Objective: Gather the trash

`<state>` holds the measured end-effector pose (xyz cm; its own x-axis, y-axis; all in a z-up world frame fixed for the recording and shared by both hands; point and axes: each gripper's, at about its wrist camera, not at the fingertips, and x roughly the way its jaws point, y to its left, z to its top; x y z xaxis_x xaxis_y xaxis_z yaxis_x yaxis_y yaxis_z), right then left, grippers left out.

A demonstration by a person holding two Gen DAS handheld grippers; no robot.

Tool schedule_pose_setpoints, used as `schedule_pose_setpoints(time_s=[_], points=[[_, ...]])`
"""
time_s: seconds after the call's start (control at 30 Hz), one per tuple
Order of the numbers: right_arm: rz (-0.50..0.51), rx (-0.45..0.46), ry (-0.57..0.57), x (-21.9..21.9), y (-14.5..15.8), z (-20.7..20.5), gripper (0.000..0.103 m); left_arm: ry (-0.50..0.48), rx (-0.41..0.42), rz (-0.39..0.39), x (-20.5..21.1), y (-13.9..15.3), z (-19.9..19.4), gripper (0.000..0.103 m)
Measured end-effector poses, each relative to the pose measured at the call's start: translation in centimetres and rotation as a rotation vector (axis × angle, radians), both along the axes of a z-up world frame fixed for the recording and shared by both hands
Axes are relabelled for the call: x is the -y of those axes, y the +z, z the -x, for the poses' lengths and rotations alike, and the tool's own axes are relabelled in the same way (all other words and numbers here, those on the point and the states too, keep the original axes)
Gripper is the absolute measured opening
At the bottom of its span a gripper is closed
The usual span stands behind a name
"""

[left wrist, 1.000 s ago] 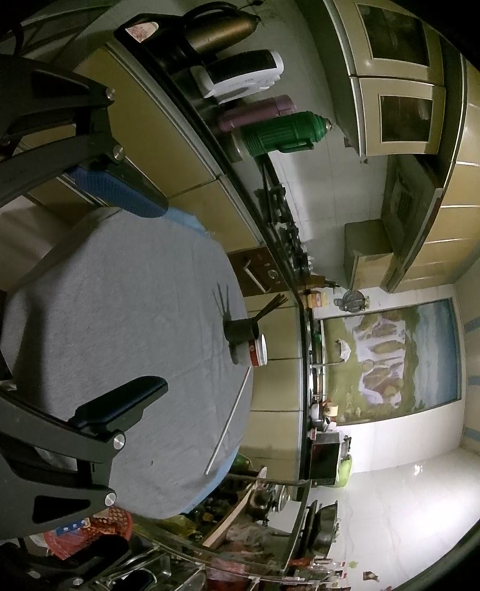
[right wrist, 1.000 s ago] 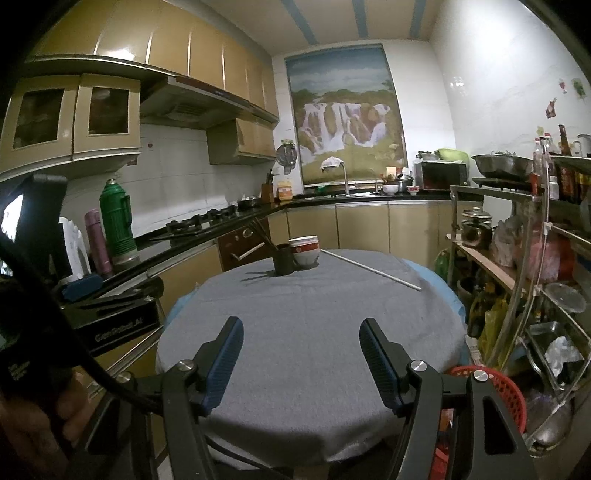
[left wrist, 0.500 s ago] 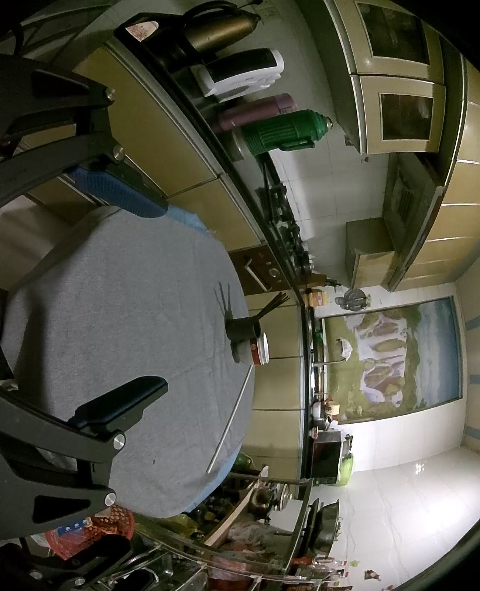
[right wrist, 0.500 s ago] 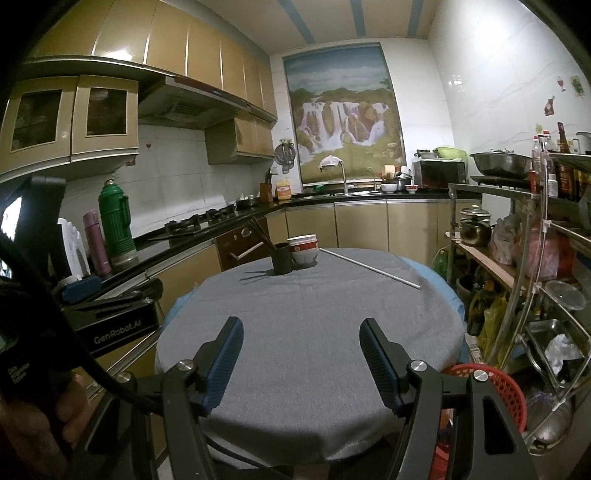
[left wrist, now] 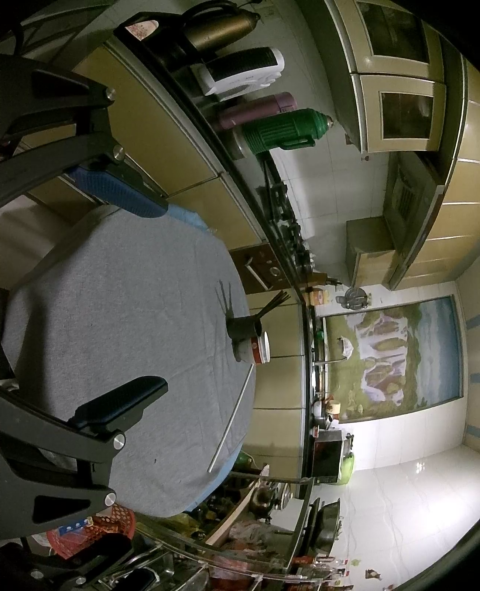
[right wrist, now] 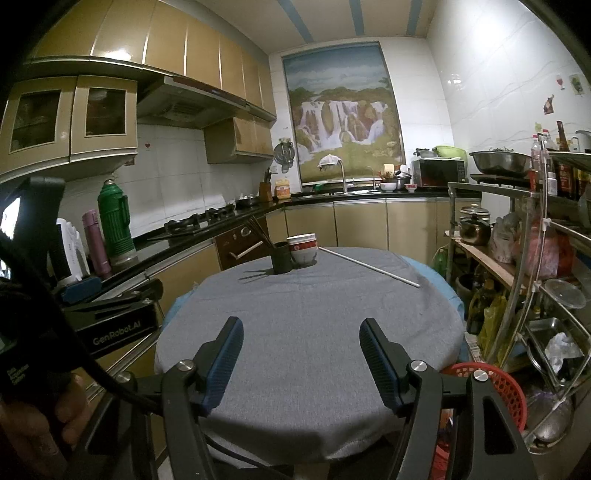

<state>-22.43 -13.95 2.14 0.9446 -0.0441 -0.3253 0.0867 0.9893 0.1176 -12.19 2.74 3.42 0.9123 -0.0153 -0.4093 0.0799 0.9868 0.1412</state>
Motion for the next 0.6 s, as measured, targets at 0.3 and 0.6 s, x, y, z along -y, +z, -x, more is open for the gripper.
schedule_pose_setpoints(time_s=[0.3,0.6], points=[[0.000,0.001,0.000,-0.02,0.08,-0.06,0.069,0.000,-0.001,0.000,0.04,-0.19,0.00,0.088],[-0.001,-0.001,0.000,0.03,0.07,0.00,0.069,-0.002,-0.003,0.001,-0.04,-0.20,-0.10,0.088]])
